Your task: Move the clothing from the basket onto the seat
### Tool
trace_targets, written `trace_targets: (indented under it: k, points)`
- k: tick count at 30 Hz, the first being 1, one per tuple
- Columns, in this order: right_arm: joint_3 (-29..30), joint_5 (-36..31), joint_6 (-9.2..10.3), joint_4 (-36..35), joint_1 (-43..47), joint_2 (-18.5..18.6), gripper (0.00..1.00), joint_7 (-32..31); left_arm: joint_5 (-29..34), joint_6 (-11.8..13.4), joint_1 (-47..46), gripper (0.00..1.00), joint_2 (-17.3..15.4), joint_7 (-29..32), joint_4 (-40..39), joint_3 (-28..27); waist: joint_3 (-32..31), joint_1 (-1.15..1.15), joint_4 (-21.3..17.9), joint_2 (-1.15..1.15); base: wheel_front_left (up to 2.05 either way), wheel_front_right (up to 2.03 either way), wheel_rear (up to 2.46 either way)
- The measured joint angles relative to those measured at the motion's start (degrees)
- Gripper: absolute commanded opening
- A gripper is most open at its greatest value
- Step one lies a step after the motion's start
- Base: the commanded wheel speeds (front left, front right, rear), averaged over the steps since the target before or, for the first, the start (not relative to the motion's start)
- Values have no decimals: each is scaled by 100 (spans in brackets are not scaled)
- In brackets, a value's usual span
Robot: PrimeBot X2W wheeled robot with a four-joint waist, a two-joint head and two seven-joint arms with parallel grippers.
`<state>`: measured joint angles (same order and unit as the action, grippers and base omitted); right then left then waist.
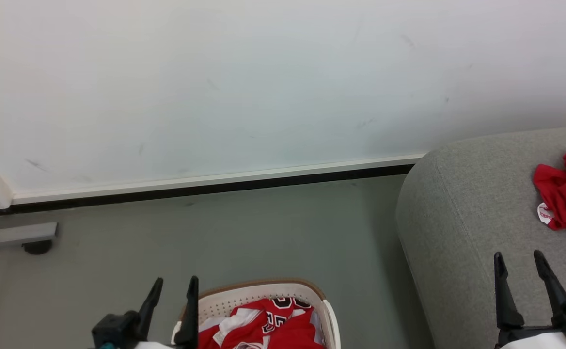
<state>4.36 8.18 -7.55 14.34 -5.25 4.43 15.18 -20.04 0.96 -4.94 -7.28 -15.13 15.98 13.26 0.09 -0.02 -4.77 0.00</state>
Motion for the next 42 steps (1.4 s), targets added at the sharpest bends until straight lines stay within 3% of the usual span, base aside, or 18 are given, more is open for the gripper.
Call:
trace_targets:
  k: [13, 27, 34, 42]
  points:
    - [-142, -86, 0, -27, 442, -146, 100, 0, 450, -348, 534, 100, 303, 0, 19, -687, -177, 1, 230, 0, 0, 0, 0]
    - [-382, 27, 0, -53, 336, -156, 100, 0, 568, -506, 504, 100, 437, 0, 185, -818, -32, 1, 96, 0, 0, 0, 0]
    - [-492, 189, 0, -342, 129, -154, 100, 0, 838, -460, -265, 100, 448, 8, 1141, -404, 383, 2, -109, 0, 0, 0, 0]
    - [-760, 412, 0, -712, -353, -157, 100, 0, 1195, -307, -1769, 100, 455, 681, 2826, 254, 1271, 3, -354, 0, 0, 0, 0]
